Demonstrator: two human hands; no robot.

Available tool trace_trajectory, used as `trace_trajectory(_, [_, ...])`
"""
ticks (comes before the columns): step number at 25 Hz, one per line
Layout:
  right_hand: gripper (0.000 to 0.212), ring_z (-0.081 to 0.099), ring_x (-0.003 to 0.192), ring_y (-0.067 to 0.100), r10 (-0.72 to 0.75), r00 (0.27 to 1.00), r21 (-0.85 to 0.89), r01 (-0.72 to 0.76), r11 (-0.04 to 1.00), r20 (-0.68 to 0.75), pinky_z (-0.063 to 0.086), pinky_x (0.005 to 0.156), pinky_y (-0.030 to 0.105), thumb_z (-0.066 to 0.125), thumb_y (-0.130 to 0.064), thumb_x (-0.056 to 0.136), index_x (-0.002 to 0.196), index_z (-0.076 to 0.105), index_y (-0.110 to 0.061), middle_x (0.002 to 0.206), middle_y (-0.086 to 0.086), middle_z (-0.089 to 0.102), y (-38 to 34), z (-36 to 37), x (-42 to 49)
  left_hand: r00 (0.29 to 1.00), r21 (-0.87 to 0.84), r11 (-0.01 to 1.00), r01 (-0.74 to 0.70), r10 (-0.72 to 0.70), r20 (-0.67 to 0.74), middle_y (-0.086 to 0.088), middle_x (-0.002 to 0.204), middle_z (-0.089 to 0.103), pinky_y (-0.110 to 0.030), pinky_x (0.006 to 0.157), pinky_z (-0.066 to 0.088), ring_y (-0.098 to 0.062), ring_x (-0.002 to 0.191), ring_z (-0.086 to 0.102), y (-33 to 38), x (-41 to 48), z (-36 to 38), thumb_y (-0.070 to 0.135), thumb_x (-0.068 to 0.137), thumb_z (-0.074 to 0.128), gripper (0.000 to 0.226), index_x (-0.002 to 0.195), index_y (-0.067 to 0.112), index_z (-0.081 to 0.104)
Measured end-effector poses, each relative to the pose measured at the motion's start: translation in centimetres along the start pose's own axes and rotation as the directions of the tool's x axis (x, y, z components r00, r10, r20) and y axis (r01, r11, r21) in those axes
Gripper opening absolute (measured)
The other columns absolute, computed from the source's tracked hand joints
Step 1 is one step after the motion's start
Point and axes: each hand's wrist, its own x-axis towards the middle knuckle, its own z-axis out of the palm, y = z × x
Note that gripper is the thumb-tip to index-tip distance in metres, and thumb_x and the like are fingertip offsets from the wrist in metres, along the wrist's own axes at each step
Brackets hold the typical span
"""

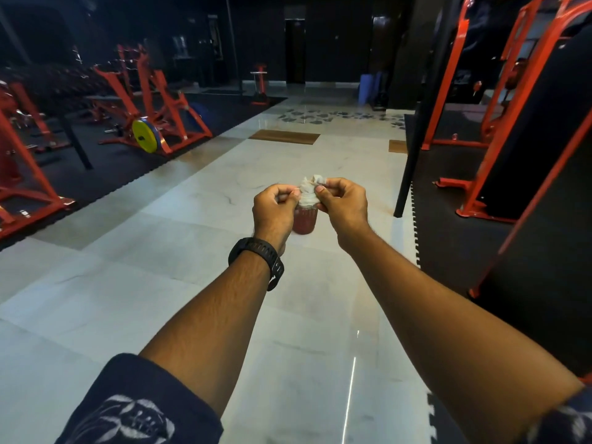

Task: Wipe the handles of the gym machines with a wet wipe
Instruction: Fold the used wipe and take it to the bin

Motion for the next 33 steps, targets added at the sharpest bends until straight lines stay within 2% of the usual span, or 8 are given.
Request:
trace_trajectory(5, [0.009, 0.074, 0.088, 0.026, -0.037, 0.999, -0.058, 0.037, 0.998, 0.008, 0.061, 0.083, 0.045, 0.07, -0.007, 0.091, 0.1, 0.071, -0.006, 0.093, 0.012, 0.075, 2.7, 3.7, 19.2, 1.0, -0.007, 1.0, 0.007, -0.007, -0.015, -0.004, 0.098, 0.075, -0.033, 0.08, 0.062, -0.018, 0.09, 0.073, -2.2, 17.2, 6.1, 0.016, 0.095, 0.068, 0.011, 0.104, 0.011, 0.071])
trace_trajectory(11, [0.018, 0.074, 0.088, 0.024, -0.025, 1.0, -0.053, 0.025, 0.998, 0.006, 0.062, 0.077, 0.034, 0.065, -0.005, 0.094, 0.11, 0.068, 0.001, 0.099, 0.014, 0.074, 7.9, 8.4, 38.9, 1.0, -0.031, 0.999, 0.013, -0.014, -0.006, -0.006, 0.1, 0.075, -0.022, 0.071, 0.058, -0.018, 0.09, 0.073, -7.5, 37.1, 12.7, 0.014, 0.096, 0.066, 0.014, 0.108, 0.007, 0.07])
trace_trajectory(18, [0.017, 0.074, 0.089, 0.023, -0.014, 0.999, -0.068, 0.011, 0.998, -0.049, 0.061, 0.074, 0.029, 0.065, -0.007, 0.094, 0.109, 0.069, 0.0, 0.099, 0.013, 0.074, 12.6, 15.2, 62.9, 0.997, 0.025, 1.0, 0.016, -0.018, 0.07, -0.008, 0.103, 0.074, -0.025, 0.075, 0.06, -0.02, 0.093, 0.072, -12.4, 62.1, 19.4, 0.015, 0.096, 0.066, 0.017, 0.111, 0.006, 0.069])
trace_trajectory(21, [0.016, 0.074, 0.089, 0.025, 0.015, 0.998, -0.051, -0.018, 0.999, -0.061, 0.061, 0.077, 0.032, 0.066, -0.006, 0.094, 0.108, 0.069, 0.0, 0.098, 0.014, 0.073, 15.4, 17.3, 71.8, 0.996, 0.042, 0.998, 0.044, -0.047, 0.073, -0.007, 0.102, 0.074, -0.025, 0.075, 0.06, -0.019, 0.092, 0.072, -14.8, 70.5, 22.2, 0.015, 0.096, 0.065, 0.017, 0.11, 0.006, 0.07])
trace_trajectory(27, [0.017, 0.074, 0.09, 0.026, 0.115, 0.991, -0.064, -0.119, 0.991, -0.068, 0.062, 0.08, 0.037, 0.066, -0.004, 0.094, 0.11, 0.068, 0.001, 0.098, 0.015, 0.073, 28.2, 20.5, 91.0, 0.989, 0.109, 0.986, 0.129, -0.136, 0.057, -0.006, 0.098, 0.074, -0.024, 0.072, 0.06, -0.018, 0.088, 0.072, -26.5, 88.4, 29.0, 0.012, 0.096, 0.066, 0.012, 0.106, 0.008, 0.071])
trace_trajectory(31, [0.015, 0.073, 0.087, 0.027, 0.213, 0.974, -0.11, -0.22, 0.969, -0.077, 0.062, 0.078, 0.038, 0.067, -0.002, 0.092, 0.107, 0.068, -0.003, 0.094, 0.012, 0.073, 37.3, 21.5, 102.3, 0.969, 0.164, 0.958, 0.234, -0.244, 0.043, -0.009, 0.094, 0.074, -0.025, 0.07, 0.06, -0.02, 0.083, 0.071, -35.2, 98.1, 33.6, 0.01, 0.095, 0.067, 0.006, 0.099, 0.01, 0.07])
trace_trajectory(33, [0.014, 0.073, 0.084, 0.025, 0.282, 0.953, -0.152, -0.296, 0.943, -0.107, 0.061, 0.077, 0.038, 0.067, -0.002, 0.092, 0.105, 0.068, -0.006, 0.091, 0.011, 0.074, 42.5, 21.5, 105.9, 0.948, 0.222, 0.929, 0.297, -0.314, 0.048, -0.009, 0.091, 0.075, -0.03, 0.072, 0.061, -0.022, 0.082, 0.072, -40.4, 101.6, 35.3, 0.009, 0.094, 0.068, 0.005, 0.095, 0.012, 0.071])
